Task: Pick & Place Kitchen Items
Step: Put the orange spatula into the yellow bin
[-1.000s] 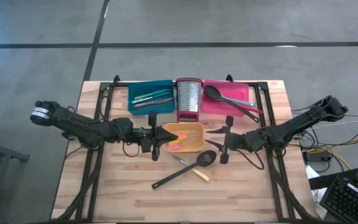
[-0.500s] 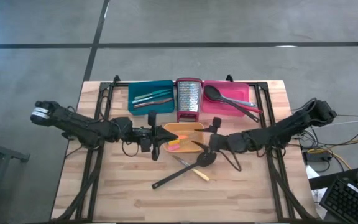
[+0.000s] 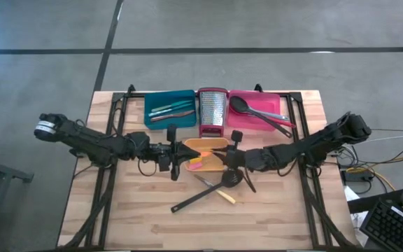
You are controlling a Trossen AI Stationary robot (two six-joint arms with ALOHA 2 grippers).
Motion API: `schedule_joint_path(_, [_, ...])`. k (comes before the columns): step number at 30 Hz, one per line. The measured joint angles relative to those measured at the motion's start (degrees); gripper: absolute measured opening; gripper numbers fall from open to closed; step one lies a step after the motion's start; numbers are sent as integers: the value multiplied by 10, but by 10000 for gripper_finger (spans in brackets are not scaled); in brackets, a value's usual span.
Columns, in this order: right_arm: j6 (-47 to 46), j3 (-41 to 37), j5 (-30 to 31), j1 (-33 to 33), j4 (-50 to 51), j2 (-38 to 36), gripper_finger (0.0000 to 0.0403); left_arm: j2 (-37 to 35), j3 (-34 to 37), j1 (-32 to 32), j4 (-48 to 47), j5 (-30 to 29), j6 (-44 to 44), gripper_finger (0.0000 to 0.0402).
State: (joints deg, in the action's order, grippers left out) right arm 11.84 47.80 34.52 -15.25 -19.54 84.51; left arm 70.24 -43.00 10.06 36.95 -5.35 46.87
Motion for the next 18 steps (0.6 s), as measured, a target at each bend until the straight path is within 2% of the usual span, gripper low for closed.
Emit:
schedule_joint_path(4, [3, 3, 4, 0, 7, -7, 12, 0, 0, -1, -11, -6, -6, 8])
schedule_joint_path(7, [7, 6, 36, -2, 32, -22, 11, -1, 0, 3, -24, -47, -8, 28])
schedule_joint_path(11, [-7, 9, 64, -3, 70, -51, 10, -1, 1, 9, -49, -175, -24, 60])
schedule_joint_path(18, [-33, 8, 65, 0, 154, -73, 9, -20, 1, 28, -129, -366, -45, 108])
